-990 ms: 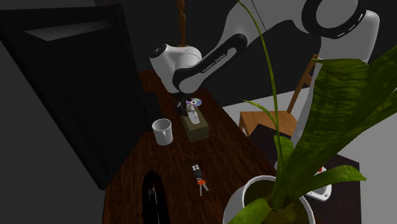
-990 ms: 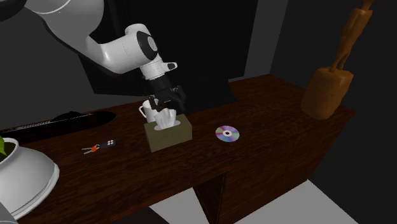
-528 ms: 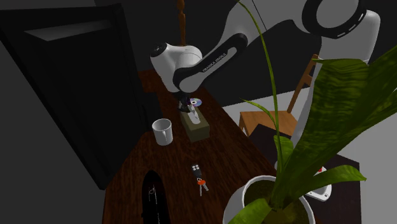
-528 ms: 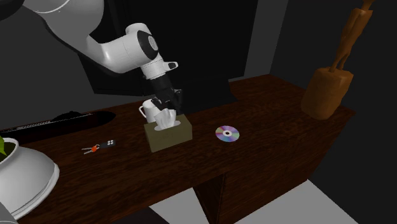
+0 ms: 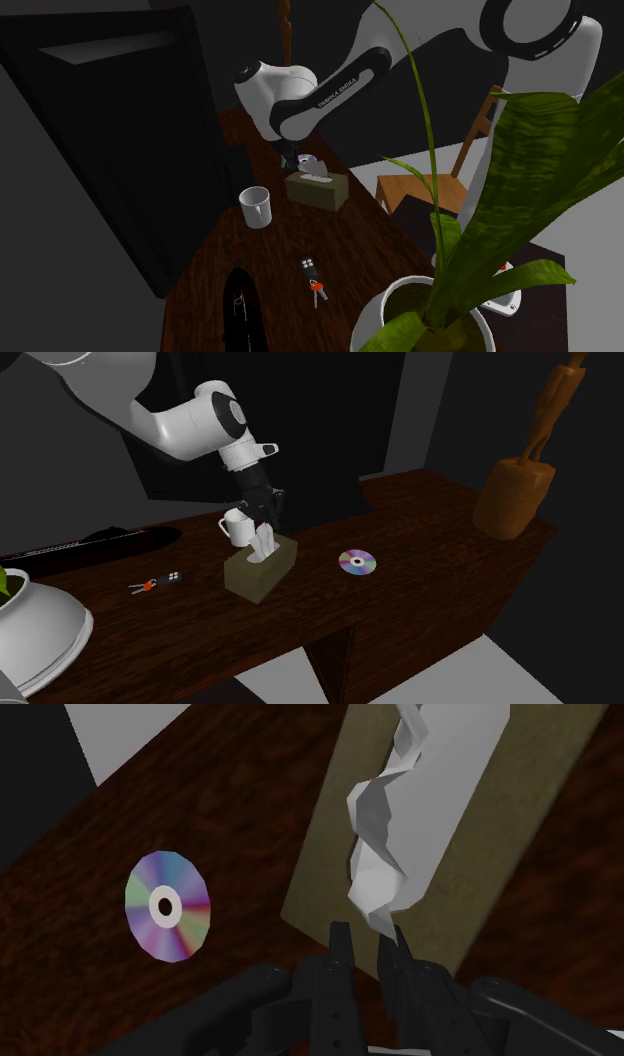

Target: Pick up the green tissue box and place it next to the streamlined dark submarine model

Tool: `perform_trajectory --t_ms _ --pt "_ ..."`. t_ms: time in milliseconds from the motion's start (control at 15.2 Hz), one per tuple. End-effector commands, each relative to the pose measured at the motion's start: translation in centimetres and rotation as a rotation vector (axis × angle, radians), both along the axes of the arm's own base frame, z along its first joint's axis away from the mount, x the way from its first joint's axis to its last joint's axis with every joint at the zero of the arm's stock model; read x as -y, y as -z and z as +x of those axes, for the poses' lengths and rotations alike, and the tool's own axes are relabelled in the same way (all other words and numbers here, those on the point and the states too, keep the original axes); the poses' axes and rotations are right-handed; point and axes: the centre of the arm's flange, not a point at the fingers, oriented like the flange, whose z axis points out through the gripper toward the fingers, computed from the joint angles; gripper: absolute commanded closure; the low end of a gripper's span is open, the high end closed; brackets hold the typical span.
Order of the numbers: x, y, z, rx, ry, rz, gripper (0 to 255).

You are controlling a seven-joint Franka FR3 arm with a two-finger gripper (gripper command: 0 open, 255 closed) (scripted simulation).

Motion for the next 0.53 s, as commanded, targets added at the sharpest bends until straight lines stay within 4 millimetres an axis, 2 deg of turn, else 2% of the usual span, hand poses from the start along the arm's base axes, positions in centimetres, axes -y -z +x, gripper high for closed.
perform_trajectory --t_ms 0,462 --pt "-0.1 -1.0 0.0 -0.001 0.000 0.000 255" --pt "-0.1 -4.7 0.0 -0.001 0.000 0.000 255"
